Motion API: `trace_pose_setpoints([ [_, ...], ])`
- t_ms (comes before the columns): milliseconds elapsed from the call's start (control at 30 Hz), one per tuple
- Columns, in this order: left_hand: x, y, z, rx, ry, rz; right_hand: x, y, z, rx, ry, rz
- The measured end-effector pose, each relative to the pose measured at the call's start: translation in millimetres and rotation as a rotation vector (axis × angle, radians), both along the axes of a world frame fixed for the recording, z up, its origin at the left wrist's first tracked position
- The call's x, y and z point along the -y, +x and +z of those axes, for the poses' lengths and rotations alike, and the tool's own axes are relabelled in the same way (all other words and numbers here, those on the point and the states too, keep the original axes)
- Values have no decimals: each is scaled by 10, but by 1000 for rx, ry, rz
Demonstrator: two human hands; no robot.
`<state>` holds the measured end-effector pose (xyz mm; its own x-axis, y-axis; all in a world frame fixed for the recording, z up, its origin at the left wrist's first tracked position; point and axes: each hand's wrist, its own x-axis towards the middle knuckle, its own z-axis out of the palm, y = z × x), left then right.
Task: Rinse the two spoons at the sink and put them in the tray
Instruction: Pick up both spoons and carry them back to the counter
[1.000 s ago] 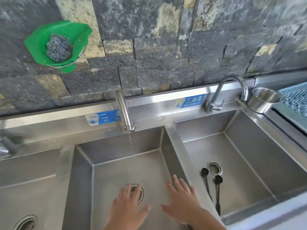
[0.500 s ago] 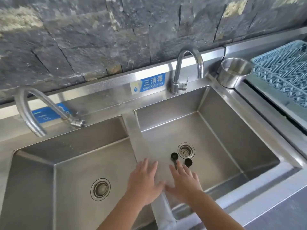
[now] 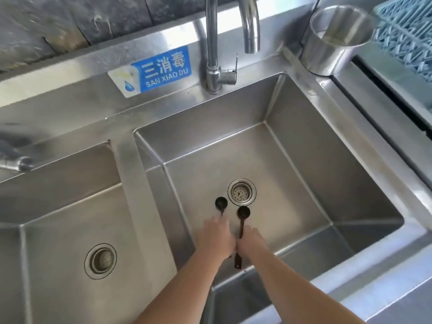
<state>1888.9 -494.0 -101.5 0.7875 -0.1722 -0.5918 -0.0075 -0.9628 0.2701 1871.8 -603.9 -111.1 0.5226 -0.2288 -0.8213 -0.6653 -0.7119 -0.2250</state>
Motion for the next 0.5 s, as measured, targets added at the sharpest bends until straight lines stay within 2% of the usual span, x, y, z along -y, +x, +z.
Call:
trace_pose_setpoints([
  [133, 52, 146, -468, -166, 4, 271, 62, 136, -366, -49, 112, -232],
  [233, 102, 186, -762, -238, -74, 439, 57, 238, -626, -46, 128, -355],
  [333, 182, 232, -987, -235, -123, 560, 52, 277, -874, -36, 91, -387],
  [500, 228, 262, -1235, -160, -92, 580, 97, 264, -1151, 3, 33, -335],
])
